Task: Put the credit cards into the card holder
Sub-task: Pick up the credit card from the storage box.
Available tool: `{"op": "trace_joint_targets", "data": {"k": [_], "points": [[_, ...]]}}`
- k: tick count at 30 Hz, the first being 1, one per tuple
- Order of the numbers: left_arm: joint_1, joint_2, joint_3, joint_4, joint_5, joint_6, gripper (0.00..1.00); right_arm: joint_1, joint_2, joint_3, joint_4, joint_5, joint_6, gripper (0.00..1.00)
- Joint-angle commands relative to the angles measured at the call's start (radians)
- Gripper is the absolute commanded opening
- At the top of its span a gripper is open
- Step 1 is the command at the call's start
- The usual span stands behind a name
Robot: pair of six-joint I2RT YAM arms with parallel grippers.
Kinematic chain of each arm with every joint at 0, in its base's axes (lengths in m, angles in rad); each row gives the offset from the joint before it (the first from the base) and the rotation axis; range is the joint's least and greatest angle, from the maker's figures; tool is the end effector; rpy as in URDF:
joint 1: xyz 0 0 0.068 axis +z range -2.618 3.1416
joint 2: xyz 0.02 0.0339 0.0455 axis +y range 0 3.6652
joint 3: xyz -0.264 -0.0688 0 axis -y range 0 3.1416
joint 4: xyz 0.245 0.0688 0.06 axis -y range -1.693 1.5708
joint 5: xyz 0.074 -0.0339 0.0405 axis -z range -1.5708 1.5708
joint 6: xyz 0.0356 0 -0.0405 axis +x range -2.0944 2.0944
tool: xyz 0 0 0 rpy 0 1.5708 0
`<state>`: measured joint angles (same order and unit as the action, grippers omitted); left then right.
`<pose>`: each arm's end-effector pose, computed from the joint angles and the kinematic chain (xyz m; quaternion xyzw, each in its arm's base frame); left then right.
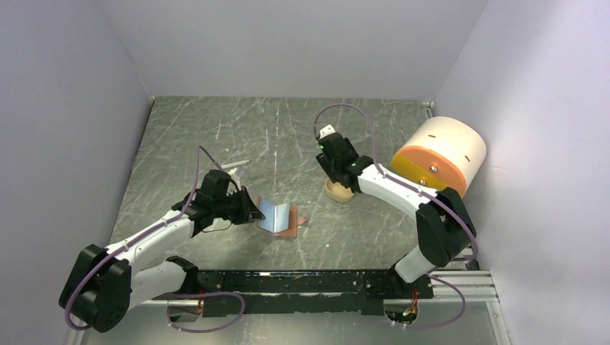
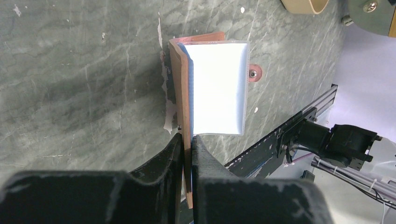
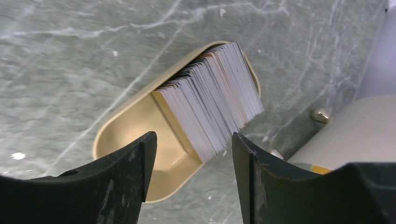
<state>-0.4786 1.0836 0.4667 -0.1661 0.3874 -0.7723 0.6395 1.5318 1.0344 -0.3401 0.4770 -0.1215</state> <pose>0.1773 -0.1072 0.1785 -0.0595 0.9072 -0.3646 0.2013 0.2700 0.1805 0.2347 -0.2583 0.8737 -0.1240 0.3932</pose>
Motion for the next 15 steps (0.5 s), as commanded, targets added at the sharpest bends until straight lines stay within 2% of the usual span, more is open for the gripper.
{"op": "trace_joint_targets", "data": {"k": [1, 15], "points": [[0.006, -0.028, 0.029, -0.015, 0.022, 0.022, 0.13, -0.006, 0.058, 0.028, -0.027, 0.108, -0.118, 0.63], [0.006, -0.060, -0.006, 0.003, 0.027, 0.008, 0.13, -0.006, 0.194, 0.050, 0.006, 0.188, -0.174, 0.63]]}}
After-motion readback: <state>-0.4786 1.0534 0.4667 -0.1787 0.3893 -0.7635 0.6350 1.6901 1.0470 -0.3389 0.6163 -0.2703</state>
